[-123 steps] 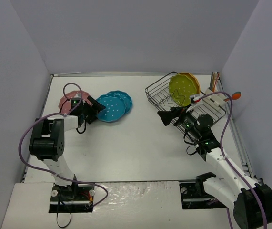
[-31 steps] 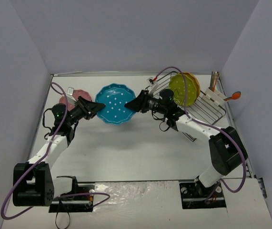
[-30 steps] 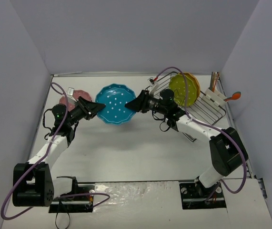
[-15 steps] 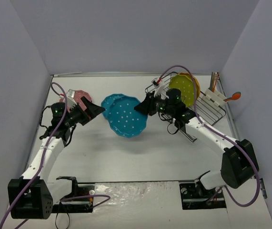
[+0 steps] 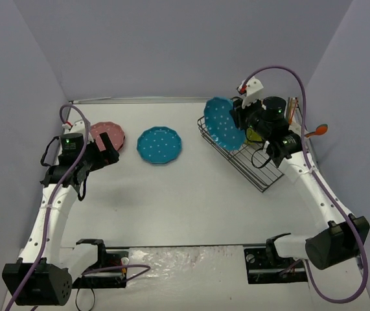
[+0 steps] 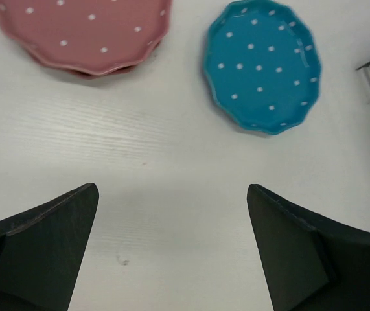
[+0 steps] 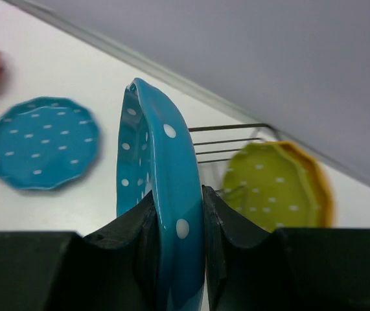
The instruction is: Load the plates into the dish rack
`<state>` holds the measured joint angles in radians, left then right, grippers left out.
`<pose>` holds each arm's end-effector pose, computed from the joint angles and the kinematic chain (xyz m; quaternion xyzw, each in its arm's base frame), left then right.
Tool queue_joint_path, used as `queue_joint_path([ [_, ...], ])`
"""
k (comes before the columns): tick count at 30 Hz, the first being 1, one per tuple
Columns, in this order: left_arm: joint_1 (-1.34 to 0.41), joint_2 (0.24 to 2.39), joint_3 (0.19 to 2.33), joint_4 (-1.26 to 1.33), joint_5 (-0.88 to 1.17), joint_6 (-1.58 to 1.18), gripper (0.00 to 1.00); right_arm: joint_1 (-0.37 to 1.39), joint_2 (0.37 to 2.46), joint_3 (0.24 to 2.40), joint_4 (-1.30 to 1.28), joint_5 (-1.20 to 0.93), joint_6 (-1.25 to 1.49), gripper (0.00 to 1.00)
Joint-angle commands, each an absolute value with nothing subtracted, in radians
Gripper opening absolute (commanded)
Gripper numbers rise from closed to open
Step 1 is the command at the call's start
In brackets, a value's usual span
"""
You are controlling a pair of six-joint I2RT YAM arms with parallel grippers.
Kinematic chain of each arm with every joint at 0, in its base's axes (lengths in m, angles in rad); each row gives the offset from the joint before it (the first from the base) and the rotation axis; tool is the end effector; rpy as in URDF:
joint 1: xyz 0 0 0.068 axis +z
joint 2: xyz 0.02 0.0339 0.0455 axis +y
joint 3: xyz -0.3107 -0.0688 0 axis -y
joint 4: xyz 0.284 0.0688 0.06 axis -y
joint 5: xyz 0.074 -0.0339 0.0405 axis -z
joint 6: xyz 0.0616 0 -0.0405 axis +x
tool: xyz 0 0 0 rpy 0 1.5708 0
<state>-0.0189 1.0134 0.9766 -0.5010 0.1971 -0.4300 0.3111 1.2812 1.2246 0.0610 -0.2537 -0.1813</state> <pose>0.2568 -0.0169 0.3578 -0.1291 0.8570 -0.1928 0.4601 0.3302 0.1224 0.4557 -0.2575 0.6569 0.1347 0.6957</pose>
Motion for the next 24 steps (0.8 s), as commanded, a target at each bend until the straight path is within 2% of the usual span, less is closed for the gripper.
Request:
queue_joint_path([
  [1, -0.014, 0.992, 0.961, -0.557, 0.038, -0.337, 0.97, 0.256, 1.301, 1.374, 0.206, -0.095, -0.456, 0.00],
  [10, -0.014, 0.981, 0.957, -0.572, 0.017, -0.333, 0.97, 0.189, 1.515, 1.541, 0.199, -0.057, -0.691, 0.00],
  [24, -0.014, 0.975, 0.954, -0.572, 0.021, -0.333, 0.97, 0.163, 1.672, 1.535, 0.215, -0.088, -0.711, 0.00],
])
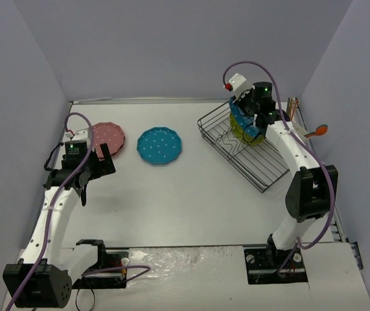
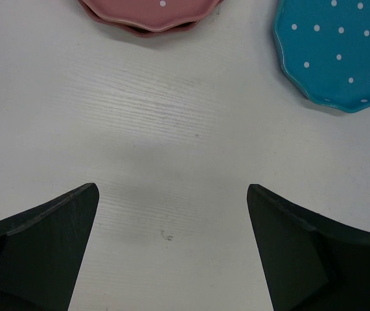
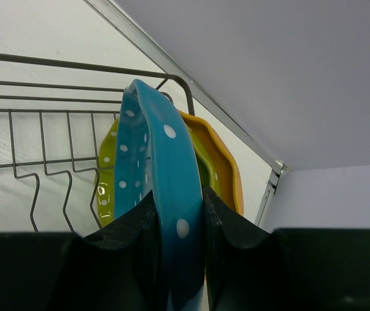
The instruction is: Load the plates into the dish rack
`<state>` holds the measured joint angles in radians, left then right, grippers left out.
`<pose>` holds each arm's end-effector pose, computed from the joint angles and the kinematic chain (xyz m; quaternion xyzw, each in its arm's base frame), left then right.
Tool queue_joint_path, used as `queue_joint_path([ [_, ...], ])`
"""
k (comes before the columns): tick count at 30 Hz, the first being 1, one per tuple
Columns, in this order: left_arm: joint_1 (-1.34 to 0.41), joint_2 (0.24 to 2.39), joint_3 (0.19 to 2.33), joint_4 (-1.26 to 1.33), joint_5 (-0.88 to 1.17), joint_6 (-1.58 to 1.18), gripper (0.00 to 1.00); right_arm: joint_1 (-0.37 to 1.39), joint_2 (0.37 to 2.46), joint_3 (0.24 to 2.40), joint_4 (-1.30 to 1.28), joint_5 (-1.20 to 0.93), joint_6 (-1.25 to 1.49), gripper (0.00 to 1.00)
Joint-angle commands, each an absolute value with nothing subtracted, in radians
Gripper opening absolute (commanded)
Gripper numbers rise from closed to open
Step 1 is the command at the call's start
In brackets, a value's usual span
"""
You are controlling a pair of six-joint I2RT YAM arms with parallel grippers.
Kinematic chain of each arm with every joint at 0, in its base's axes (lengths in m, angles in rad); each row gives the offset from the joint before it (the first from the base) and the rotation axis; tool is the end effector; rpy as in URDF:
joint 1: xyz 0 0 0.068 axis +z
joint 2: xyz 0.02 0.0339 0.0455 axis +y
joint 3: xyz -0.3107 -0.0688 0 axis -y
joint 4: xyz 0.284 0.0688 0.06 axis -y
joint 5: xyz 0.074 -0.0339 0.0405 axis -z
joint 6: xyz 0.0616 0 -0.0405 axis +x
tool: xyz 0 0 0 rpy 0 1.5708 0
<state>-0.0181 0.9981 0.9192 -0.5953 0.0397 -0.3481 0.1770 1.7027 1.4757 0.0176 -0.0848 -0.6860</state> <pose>0.2453 -0.0069 0.3274 -0.1395 0.8902 -0.0965 0.4228 0.4750 0.0903 0.3879 -0.3490 0.6941 -0.1264 0.6168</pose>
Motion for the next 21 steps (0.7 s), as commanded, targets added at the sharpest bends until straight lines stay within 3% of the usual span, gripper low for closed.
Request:
queue_joint_path([
  [1, -0.014, 0.976, 0.954, -0.572, 0.021, -0.333, 0.97, 0.160, 1.680, 1.527, 0.220, -0.097, -0.704, 0.00],
  [18, -0.014, 0.987, 0.950, -0.566, 0.043, -0.334, 0.97, 0.109, 1.713, 1.370, 0.332, -0.219, -0.542, 0.02],
  [21, -0.014, 0.991, 0.950, -0.566, 0.051, -0.336, 0.97, 0.105, 1.718, 1.360, 0.343, -0.231, -0.522, 0.14],
])
